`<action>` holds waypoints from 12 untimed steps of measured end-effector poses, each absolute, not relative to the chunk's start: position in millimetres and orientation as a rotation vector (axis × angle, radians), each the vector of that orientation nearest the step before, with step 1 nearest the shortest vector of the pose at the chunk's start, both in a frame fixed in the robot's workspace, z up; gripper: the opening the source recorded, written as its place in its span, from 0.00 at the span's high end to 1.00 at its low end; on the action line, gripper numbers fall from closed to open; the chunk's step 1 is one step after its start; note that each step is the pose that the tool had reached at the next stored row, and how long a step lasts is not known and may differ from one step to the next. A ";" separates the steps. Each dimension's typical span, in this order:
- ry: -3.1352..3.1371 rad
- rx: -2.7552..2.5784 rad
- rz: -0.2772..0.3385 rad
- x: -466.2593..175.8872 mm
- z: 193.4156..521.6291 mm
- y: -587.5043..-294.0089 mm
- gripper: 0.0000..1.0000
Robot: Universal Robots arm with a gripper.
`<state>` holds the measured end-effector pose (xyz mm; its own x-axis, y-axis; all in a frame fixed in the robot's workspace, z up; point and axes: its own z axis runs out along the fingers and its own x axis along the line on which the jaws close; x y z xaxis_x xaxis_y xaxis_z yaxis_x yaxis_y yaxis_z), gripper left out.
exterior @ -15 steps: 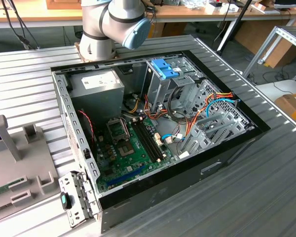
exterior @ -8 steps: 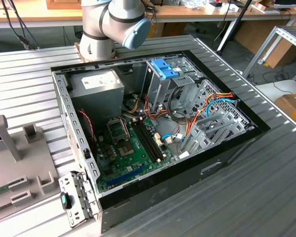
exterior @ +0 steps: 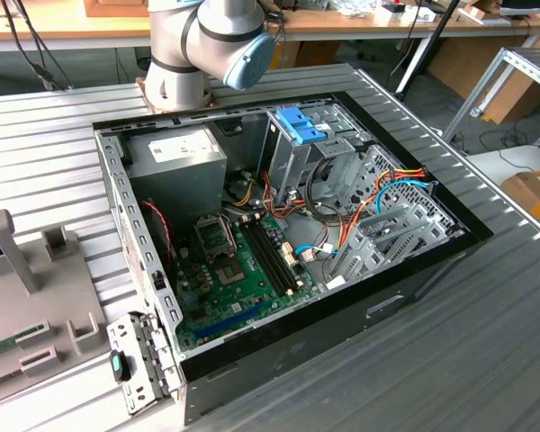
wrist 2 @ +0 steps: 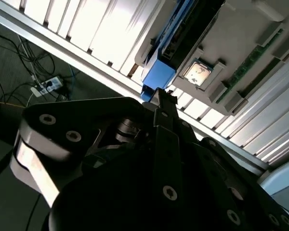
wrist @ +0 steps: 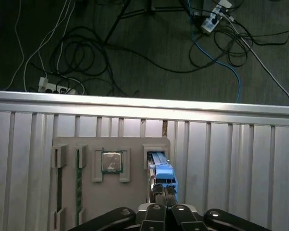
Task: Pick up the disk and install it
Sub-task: 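Pick up the disk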
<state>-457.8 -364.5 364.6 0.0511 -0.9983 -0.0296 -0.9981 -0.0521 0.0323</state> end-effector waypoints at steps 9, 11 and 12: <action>-2.101 2.334 -0.064 -457.8 364.5 -364.4 0.89; -2.092 2.357 -0.046 -458.2 364.0 -364.4 0.89; -2.088 2.368 -0.037 -458.2 364.0 -364.5 0.89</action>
